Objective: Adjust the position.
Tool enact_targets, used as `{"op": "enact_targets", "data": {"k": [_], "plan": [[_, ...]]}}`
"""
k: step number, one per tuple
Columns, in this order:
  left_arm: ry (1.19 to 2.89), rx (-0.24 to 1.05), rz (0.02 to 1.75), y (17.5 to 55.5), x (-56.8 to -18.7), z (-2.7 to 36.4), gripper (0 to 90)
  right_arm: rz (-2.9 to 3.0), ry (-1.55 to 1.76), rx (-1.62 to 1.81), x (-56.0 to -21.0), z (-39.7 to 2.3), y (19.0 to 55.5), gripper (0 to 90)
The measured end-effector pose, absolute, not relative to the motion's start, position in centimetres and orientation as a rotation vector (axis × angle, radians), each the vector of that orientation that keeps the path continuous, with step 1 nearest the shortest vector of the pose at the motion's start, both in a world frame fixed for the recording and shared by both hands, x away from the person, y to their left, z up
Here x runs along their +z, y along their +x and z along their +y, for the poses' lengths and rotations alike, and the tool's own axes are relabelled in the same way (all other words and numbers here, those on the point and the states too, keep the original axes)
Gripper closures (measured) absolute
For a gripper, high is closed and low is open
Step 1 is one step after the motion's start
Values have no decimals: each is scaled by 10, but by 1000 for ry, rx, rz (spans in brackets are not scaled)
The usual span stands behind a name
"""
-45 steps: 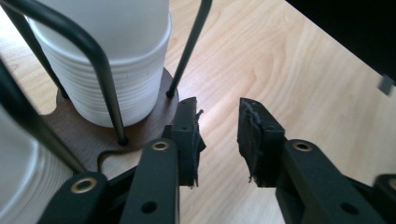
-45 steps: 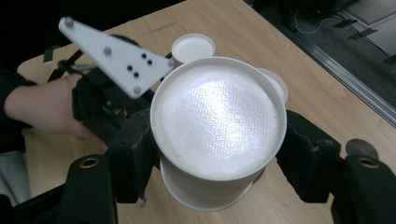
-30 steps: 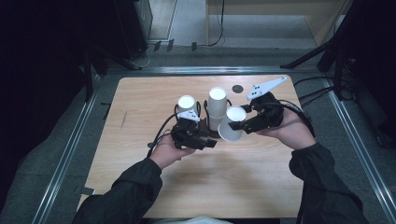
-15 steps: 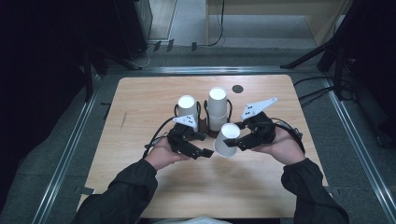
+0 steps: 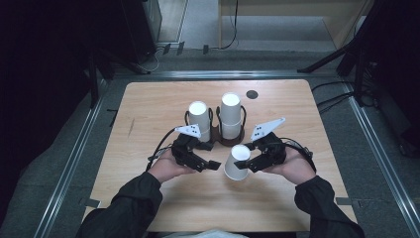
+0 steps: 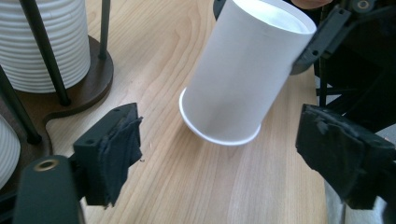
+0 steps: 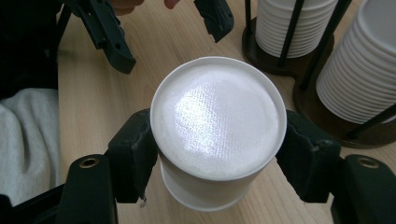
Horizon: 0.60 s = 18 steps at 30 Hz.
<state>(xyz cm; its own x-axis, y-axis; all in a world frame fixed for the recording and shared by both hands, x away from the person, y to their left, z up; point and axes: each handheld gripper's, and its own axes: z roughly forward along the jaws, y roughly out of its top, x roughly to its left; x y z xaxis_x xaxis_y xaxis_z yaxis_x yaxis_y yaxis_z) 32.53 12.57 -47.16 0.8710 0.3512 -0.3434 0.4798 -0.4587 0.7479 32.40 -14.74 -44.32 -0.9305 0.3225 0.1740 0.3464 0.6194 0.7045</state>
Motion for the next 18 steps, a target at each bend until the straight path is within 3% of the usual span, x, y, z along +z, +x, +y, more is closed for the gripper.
{"op": "enact_targets", "data": {"k": [18], "plan": [[2104,-185,543,323,-483,116,118,-2723,-537,-1269,-459,-136,323,334]]}}
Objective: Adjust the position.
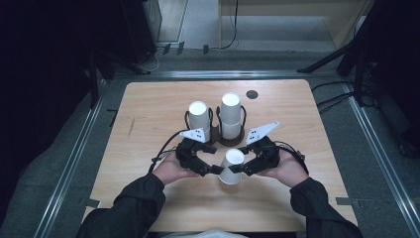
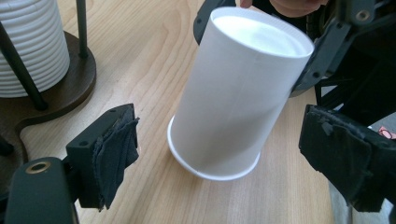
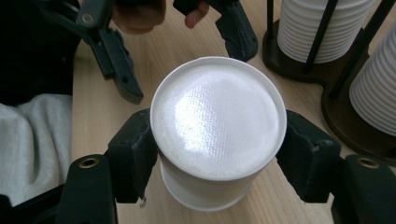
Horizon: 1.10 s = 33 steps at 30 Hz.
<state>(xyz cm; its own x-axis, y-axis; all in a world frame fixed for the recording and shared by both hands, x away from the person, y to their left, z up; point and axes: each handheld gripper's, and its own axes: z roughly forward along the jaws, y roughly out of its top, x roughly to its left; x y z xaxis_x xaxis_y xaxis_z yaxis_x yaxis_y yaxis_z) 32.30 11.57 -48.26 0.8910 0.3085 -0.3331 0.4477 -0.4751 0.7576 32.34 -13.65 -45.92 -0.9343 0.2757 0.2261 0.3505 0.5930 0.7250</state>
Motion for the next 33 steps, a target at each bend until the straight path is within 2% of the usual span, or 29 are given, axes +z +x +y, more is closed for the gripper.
{"op": "enact_targets", "data": {"k": [22,24,26,33], "plan": [[2128,-208,450,313,-493,95,117,-2619,-522,-1412,-438,-131,319,336],[2116,-188,436,312,-491,95,144,-2612,-524,-1415,-437,-131,319,337],[2104,-156,406,310,-488,97,220,-2609,-520,-1420,-436,-132,318,339],[2144,-134,366,311,-483,99,278,-2608,-532,-1420,-436,-132,318,340]]}}
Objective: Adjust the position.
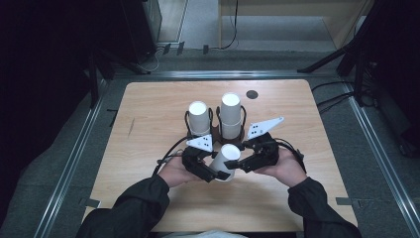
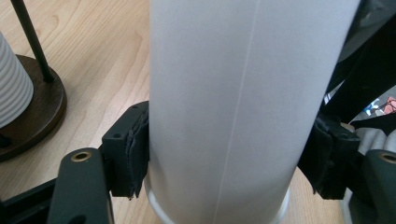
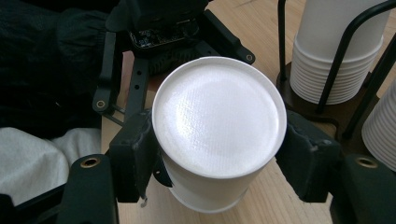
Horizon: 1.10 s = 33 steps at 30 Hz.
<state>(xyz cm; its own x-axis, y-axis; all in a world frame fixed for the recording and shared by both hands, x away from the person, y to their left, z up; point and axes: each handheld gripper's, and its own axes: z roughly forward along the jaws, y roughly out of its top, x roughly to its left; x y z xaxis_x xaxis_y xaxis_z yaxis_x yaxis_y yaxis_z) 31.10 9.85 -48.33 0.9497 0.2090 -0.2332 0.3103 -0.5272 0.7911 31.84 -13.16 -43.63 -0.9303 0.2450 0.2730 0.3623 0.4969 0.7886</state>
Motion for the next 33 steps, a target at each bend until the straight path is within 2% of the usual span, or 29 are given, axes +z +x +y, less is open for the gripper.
{"op": "enact_targets", "data": {"k": [2,5,13,15,33], "plan": [[2145,-141,369,312,-482,99,282,-2600,-527,-1429,-437,-132,319,335],[2160,-136,368,314,-479,102,282,-2592,-493,-1451,-437,-135,319,277],[2165,-155,407,323,-466,124,282,-2628,-513,-1418,-442,-140,319,277],[2177,-212,426,326,-467,125,284,-2649,-511,-1394,-446,-140,320,280],[2359,-117,424,332,-457,135,281,-2718,-567,-1296,-468,-139,325,290]]}}
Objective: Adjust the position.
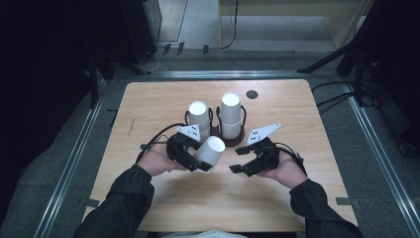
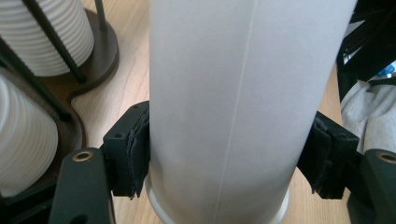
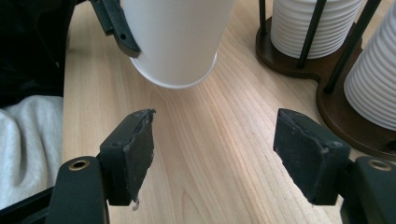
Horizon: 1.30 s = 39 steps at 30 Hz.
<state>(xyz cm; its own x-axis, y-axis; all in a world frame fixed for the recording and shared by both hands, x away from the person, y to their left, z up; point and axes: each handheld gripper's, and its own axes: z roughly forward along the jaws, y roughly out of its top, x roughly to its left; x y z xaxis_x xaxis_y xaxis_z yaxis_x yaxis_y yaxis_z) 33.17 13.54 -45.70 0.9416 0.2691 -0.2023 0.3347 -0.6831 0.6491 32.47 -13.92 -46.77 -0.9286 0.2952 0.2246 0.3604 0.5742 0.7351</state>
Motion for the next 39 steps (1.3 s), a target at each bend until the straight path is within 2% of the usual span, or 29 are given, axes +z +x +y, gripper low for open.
{"op": "enact_targets", "data": {"k": [13,23,29,39], "plan": [[2484,-94,392,338,-466,128,282,-2754,-546,-1275,-472,-132,325,300],[2603,-80,259,335,-479,113,281,-2751,-496,-1264,-476,-126,326,289],[2622,-133,198,332,-482,106,280,-2739,-431,-1266,-477,-117,324,256],[2633,-178,111,324,-482,98,277,-2756,-296,-1255,-475,-99,318,263]]}}
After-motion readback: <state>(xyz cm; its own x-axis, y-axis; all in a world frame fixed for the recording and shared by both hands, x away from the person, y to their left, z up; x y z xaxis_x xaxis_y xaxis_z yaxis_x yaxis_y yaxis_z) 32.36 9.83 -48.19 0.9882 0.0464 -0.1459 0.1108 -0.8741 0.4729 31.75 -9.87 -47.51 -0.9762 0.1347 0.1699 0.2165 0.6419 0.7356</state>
